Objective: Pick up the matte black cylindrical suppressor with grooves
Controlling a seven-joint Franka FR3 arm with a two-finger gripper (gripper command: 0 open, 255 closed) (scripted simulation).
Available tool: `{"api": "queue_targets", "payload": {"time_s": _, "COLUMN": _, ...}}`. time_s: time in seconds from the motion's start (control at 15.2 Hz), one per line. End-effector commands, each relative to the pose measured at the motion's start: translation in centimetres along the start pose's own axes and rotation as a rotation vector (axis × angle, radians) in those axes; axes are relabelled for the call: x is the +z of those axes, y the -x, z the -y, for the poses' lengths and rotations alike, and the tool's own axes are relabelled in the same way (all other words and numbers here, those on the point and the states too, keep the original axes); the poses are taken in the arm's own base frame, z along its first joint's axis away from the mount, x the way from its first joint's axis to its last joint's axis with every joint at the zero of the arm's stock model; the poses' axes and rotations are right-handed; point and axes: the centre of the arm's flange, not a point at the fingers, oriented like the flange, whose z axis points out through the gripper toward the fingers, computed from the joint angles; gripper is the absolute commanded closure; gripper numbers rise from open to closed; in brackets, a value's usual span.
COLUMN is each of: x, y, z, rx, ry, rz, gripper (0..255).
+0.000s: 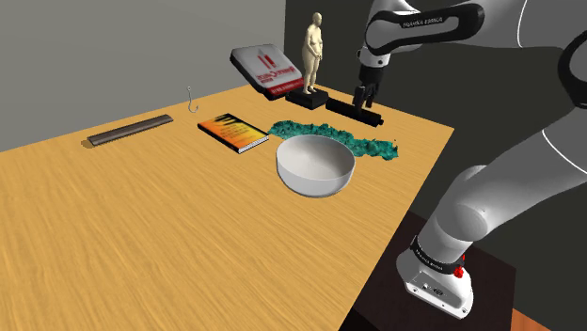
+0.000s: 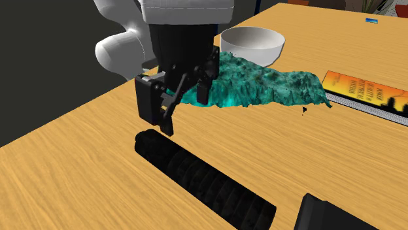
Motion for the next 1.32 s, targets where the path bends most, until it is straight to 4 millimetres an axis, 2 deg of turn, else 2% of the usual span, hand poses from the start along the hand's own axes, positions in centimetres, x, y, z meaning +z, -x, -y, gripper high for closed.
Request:
{"api": "queue_targets", "payload": {"time_s": 0.0, "x": 0.4, "y": -2.0, "z": -2.0, "rx": 0.004, "ry": 0.002, "rz": -0.009, "gripper": 0}}
{"api": "queue_targets", "payload": {"time_s": 0.26, "x": 1.3, "y": -5.2, "z": -6.0, "rx": 0.012, "ry": 0.002, "rz": -0.026, "gripper": 0}}
{"api": "queue_targets", "payload": {"time_s": 0.33, "x": 1.3, "y": -5.2, "z": -6.0, "rx": 0.012, "ry": 0.002, "rz": -0.026, "gripper": 0}}
{"api": "queue_targets", "payload": {"time_s": 0.79, "x": 5.3, "y": -5.3, "z": -5.8, "rx": 0.012, "ry": 0.002, "rz": -0.026, "gripper": 0}}
{"api": "queue_targets", "payload": {"time_s": 0.92, "x": 5.3, "y": -5.3, "z": -5.8, "rx": 0.012, "ry": 0.002, "rz": -0.026, "gripper": 0}}
{"api": "queue_targets", "payload": {"time_s": 0.99, "x": 5.3, "y": -5.4, "z": -5.8, "rx": 0.012, "ry": 0.002, "rz": -0.026, "gripper": 255}}
{"api": "queue_targets", "payload": {"time_s": 1.25, "x": 5.3, "y": -5.4, "z": -5.8, "rx": 0.012, "ry": 0.002, "rz": -0.026, "gripper": 255}}
